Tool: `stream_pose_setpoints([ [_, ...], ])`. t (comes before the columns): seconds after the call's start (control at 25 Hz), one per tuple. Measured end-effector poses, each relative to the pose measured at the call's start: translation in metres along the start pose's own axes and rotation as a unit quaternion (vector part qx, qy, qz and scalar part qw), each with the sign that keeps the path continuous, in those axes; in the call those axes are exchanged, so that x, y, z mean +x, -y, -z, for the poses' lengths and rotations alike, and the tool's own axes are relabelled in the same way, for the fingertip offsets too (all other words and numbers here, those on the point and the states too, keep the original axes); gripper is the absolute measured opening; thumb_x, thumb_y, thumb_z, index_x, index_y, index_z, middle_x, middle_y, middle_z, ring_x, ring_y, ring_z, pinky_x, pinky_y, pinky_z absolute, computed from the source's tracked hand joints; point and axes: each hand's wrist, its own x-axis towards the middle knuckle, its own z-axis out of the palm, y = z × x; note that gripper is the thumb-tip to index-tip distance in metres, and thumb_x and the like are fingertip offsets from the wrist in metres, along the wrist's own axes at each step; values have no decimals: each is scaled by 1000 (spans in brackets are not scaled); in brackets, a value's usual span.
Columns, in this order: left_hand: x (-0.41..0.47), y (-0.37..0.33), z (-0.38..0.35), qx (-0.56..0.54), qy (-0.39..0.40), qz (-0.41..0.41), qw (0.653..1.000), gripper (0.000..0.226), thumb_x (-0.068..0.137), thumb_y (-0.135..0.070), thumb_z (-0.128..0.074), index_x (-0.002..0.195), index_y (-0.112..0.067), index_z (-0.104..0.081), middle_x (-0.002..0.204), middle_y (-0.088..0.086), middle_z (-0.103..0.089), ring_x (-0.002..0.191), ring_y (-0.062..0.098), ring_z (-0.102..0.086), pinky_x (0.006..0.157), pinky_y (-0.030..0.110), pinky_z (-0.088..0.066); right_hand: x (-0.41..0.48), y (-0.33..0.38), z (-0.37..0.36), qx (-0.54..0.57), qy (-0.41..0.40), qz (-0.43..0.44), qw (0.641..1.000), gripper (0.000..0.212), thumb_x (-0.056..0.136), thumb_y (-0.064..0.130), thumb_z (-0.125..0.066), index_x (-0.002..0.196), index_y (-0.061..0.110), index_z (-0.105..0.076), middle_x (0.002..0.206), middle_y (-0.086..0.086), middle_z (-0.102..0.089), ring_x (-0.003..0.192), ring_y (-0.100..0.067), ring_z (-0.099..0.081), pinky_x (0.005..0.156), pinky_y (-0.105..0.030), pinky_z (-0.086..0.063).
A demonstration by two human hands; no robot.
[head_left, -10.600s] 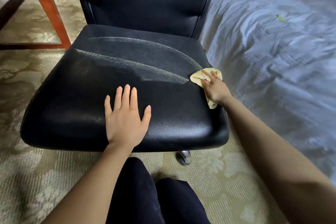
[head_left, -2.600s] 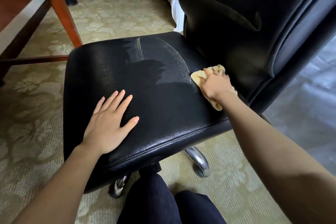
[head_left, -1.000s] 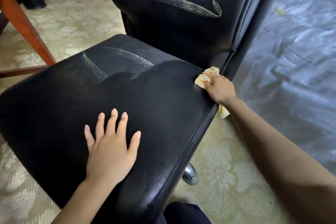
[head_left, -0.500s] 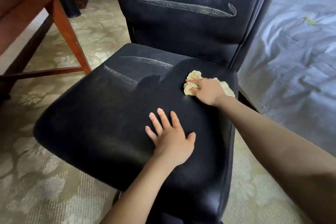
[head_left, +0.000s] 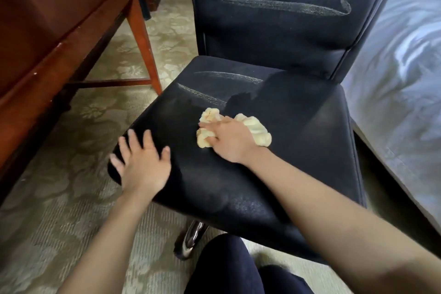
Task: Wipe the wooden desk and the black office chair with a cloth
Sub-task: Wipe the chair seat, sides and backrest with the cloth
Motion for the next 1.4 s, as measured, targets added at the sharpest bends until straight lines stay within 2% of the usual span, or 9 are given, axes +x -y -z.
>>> stream_pose_setpoints([
  [0.16, 4, 33, -2, -50, 36, 89, 994, 64, 100, -46, -25, 153, -17, -3, 159, 11, 9, 146, 27, 12, 115, 52, 5, -17, 57, -23, -16, -38, 41, 998, 45, 94, 27, -44, 139, 25, -44, 134, -4, -53, 130, -24, -35, 112, -32, -19],
  [0.32, -4, 40, -11, -150, -11, 92, 984, 62, 100, -43, -32, 152, -17, -10, 159, 12, -4, 146, 28, 0, 115, 51, -1, -65, 77, -40, -31, -36, 90, 995, 54, 89, 28, -52, 141, 26, -39, 141, 0, -47, 142, -21, -19, 118, -33, -8],
  [0.56, -29, 37, -23, -100, -35, 86, 991, 66, 98, -47, -31, 151, -14, -9, 157, 16, -9, 144, 33, -5, 114, 54, -2, -149, 45, -41, -55, -117, 19, 991, 66, 68, 19, -70, 132, 25, -54, 122, -1, -60, 129, -30, -45, 108, -42, -35],
  [0.76, -70, 17, -30, -24, -27, 85, 996, 79, 94, -56, -27, 150, -6, -3, 152, 27, -10, 139, 41, -12, 114, 56, -5, -175, 2, -27, -42, -232, -106, 966, 59, 71, 10, -62, 129, 21, -58, 122, -9, -61, 119, -36, -50, 99, -45, -41],
  [0.88, -100, 12, -34, 4, -31, 62, 998, 83, 92, -58, -29, 150, -3, -5, 148, 31, -17, 134, 42, -20, 113, 56, -10, -177, -20, -18, -35, -243, -157, 957, 54, 76, 9, -66, 129, 18, -58, 124, -13, -60, 117, -38, -49, 98, -47, -40],
  [0.96, -121, 10, -35, 14, -25, 42, 999, 85, 90, -59, -28, 150, -3, -6, 145, 31, -22, 130, 41, -24, 111, 54, -13, -174, -30, -14, -16, -265, -180, 947, 47, 81, 14, -54, 127, 16, -59, 122, -15, -60, 115, -40, -50, 97, -49, -40],
  [1.08, -151, 3, -34, 46, 7, 2, 999, 88, 87, -64, -17, 150, -5, 0, 143, 26, -23, 127, 36, -25, 110, 48, -15, -167, -44, -9, 9, -293, -206, 934, 46, 81, 14, -46, 125, 12, -61, 118, -18, -61, 114, -42, -50, 97, -50, -38],
  [1.28, -197, -11, -33, 25, 76, -94, 992, 98, 74, -72, 7, 151, -10, 6, 142, 18, -19, 128, 28, -19, 110, 37, -21, -159, -48, -5, 50, -291, -205, 933, 43, 83, 1, -56, 124, 11, -62, 118, -16, -61, 112, -39, -50, 98, -45, -37],
  [1.4, -223, -26, -32, 6, 106, -139, 985, 95, 75, -65, -13, 146, -4, -30, 131, 27, -41, 119, 36, -44, 100, 43, -41, -156, -36, -8, 54, -277, -179, 942, 43, 81, 2, -57, 122, 13, -62, 119, -13, -61, 112, -37, -50, 97, -42, -37],
])
